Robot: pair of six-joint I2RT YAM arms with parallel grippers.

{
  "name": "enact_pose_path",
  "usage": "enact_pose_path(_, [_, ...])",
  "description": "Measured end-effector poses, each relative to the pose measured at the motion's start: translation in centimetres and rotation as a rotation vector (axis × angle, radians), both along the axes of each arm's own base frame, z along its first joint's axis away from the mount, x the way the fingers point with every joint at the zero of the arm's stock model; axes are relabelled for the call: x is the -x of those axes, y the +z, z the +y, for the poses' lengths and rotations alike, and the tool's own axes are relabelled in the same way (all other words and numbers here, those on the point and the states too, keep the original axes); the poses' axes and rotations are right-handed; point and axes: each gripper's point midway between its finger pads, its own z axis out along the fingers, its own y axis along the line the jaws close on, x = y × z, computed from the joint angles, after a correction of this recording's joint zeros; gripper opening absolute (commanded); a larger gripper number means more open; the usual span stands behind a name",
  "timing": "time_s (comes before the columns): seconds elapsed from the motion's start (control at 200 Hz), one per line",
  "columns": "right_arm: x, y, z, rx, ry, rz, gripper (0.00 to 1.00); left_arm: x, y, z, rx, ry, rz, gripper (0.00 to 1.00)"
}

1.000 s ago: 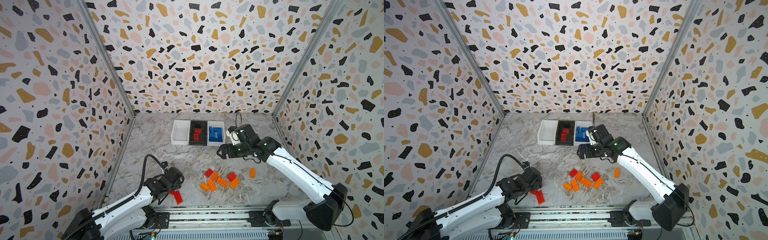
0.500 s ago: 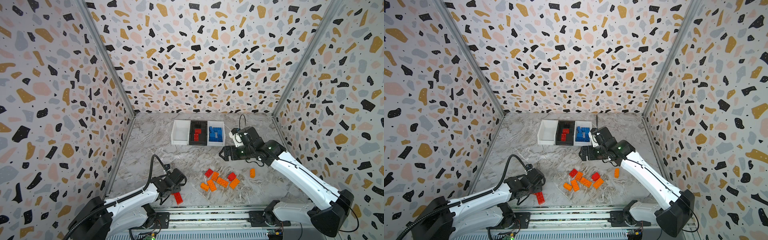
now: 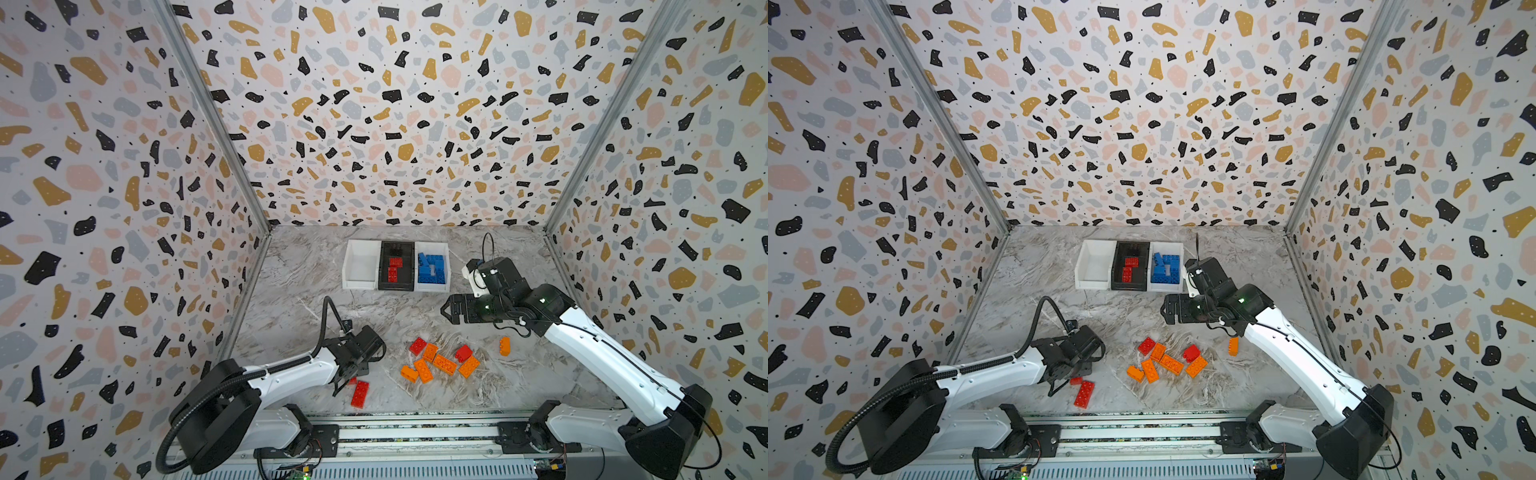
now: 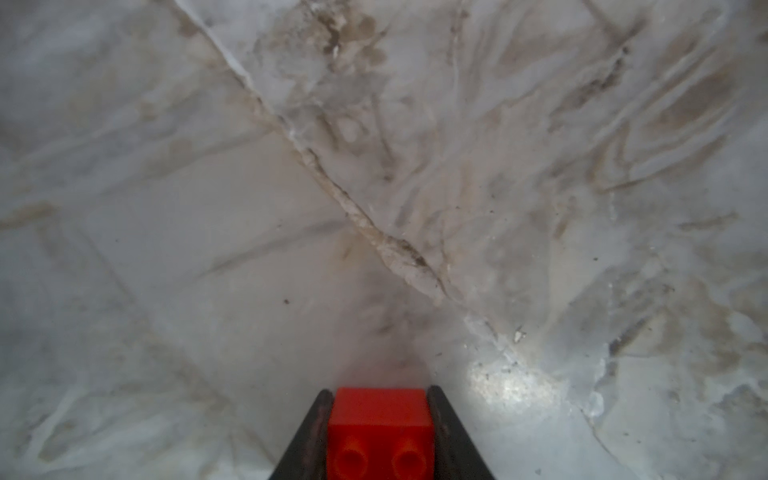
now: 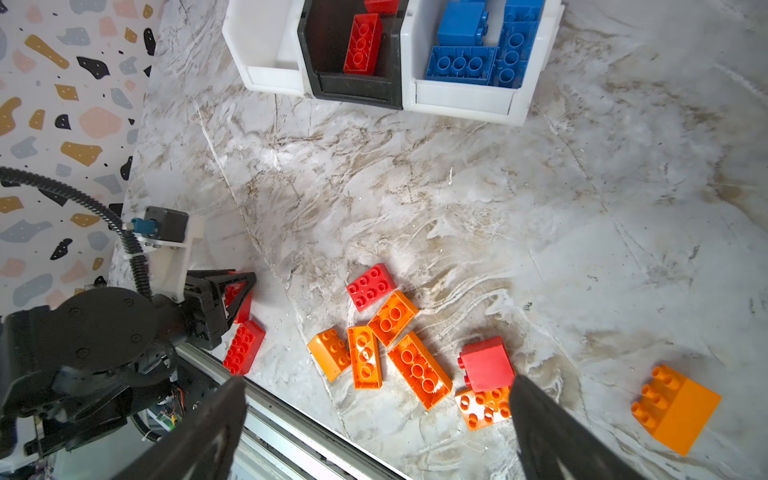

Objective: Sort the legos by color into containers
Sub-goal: 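Carry the red brick with the left gripper and drop it into the black bin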

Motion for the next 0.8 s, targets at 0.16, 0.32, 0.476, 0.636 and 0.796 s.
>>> enact_pose_path(0.16, [-0.1, 0.4, -0.5, 0.002, -0.028, -0.017, 0.99, -2.1, 1.1, -1.5, -0.069, -0.063, 0.03, 0.19])
enact_pose_path(0.32, [-0.3, 0.6, -1.3, 0.012, -0.064, -0.025, 0.99, -7.5, 4.6, -5.0, -0.07, -0.109, -0.033, 0.2])
enact_pose_path(0.476, [-0.5, 1.0, -2.4, 0.017, -0.098, -0.039, 0.99, -15.0, 8.8, -8.9, -0.053, -0.135, -0.132, 0.2])
enact_pose_path(0.636, [-0.9, 1.3, -3.7, 0.024, -0.145, -0.049, 0.99, -22.9, 10.7, -12.3, -0.039, -0.14, -0.21, 0.21])
enact_pose_path(0.796, [-1.3, 1.3, -4.5, 0.026, -0.182, -0.045, 0.99, -28.8, 11.6, -14.1, -0.03, -0.138, -0.262, 0.21])
